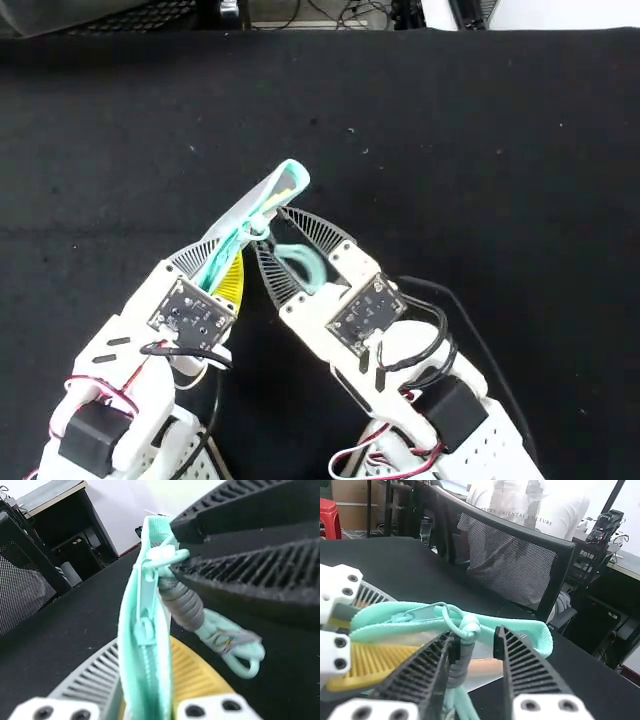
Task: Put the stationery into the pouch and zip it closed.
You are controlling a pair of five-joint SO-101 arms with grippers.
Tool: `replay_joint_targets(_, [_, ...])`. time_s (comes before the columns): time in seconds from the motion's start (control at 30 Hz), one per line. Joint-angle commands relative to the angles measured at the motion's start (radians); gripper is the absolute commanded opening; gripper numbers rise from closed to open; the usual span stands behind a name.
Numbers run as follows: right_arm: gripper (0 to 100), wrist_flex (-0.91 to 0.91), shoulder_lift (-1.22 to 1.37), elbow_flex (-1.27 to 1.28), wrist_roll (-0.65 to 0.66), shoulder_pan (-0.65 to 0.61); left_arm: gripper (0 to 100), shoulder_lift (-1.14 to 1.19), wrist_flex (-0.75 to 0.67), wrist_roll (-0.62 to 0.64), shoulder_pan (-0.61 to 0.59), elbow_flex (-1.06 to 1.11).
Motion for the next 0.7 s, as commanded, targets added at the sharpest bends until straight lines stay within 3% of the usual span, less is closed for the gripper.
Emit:
replay_joint_targets(0.0, [12.6,-0.006,-0.007,-0.033,-0.005,0.011,3,0.003,0.008,0.006,-0.005,0.013])
replay_joint_targets(0.47, [12.6,-0.071,-0.002,-0.035,0.005,-0.058,3,0.003,0.008,0.006,-0.005,0.012])
replay_joint_targets(0.67, [12.6,-0.104,0.116,-0.05,0.005,-0.058,3,0.003,0.011,0.006,-0.005,0.01])
